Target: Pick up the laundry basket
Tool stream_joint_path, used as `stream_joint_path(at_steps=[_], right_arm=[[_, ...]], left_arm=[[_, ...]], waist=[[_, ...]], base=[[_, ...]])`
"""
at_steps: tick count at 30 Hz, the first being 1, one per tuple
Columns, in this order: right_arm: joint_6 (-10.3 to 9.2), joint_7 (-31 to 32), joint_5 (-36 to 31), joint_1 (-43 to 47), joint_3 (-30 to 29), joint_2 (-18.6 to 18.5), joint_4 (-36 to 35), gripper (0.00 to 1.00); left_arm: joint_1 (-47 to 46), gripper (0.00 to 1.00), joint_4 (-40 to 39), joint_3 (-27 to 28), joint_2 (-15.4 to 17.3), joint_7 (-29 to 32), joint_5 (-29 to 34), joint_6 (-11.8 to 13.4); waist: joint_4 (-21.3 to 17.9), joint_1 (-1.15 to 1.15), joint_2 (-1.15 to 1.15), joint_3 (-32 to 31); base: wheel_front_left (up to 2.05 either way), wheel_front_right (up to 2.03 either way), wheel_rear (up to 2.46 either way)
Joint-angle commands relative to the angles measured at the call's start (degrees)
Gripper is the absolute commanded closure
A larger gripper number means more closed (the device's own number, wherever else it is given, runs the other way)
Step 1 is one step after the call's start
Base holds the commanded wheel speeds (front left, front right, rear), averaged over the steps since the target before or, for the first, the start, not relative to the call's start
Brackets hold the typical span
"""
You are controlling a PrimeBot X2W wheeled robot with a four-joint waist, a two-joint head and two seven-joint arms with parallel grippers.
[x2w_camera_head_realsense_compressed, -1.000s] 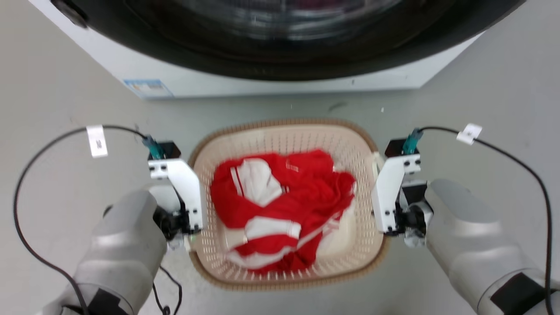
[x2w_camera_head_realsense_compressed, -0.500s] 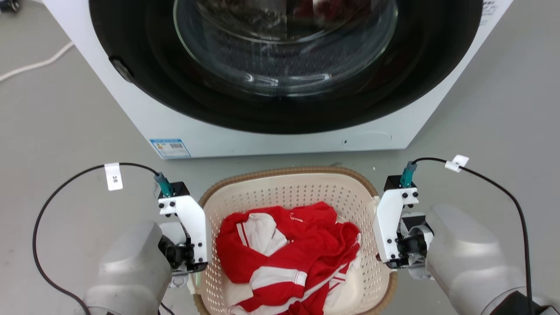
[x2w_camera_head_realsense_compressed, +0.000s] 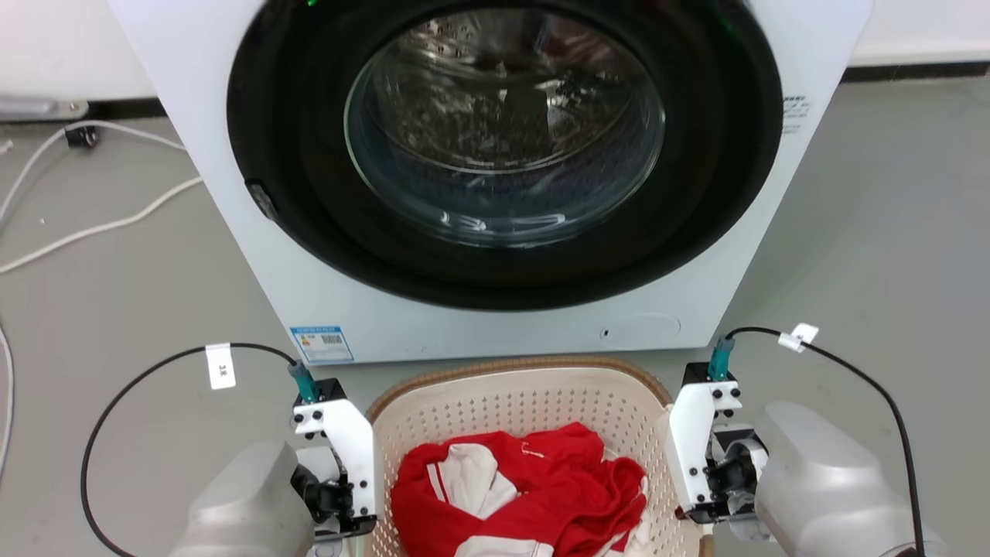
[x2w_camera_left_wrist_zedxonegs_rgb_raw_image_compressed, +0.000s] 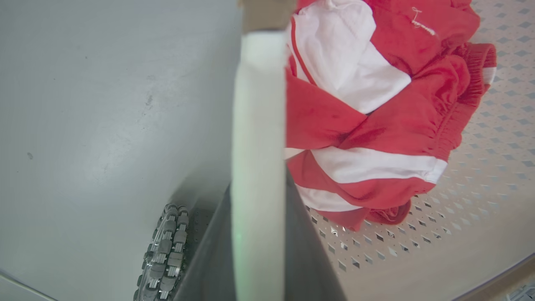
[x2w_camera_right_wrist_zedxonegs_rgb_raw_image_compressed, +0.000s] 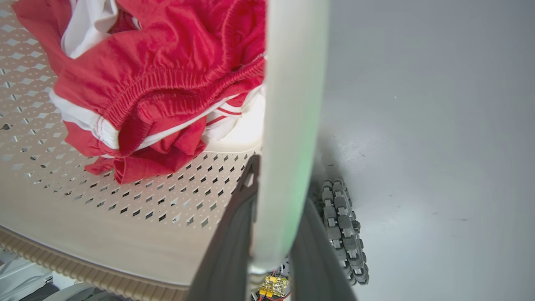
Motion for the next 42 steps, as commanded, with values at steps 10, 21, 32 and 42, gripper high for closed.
stream_joint_path(at_steps=[10,21,32,42], right_arm=[[0.32,1.74,-2.41,3.24,-3.02,1.47,-0.72,1.00],[0.32,2.45,-4.19,5.26,-4.50,1.44,-0.69,1.00],[0.32,2.22,-3.56,5.93,-4.15,1.47,-0.70,1.00],[0.32,1.40,-3.01,5.87,-3.82,1.51,-0.71,1.00]], left_arm=[[3.10,1.00,-0.48,-0.68,-2.42,1.19,-1.91,-0.45],[4.71,1.00,-0.04,-1.23,-3.01,1.78,-2.93,-0.45],[4.87,1.00,-0.12,-1.84,-3.41,1.43,-3.63,-0.51],[4.96,1.00,0.12,-2.34,-3.69,1.31,-4.21,-0.51]], waist=[[0.06,0.01,0.00,-5.24],[0.26,0.01,0.00,-7.55],[0.05,0.01,0.00,-8.30],[-0.02,0.01,0.00,-8.19]], base=[[0.00,0.00,0.00],[0.00,0.00,0.00],[0.00,0.00,0.00],[0.00,0.00,0.00]])
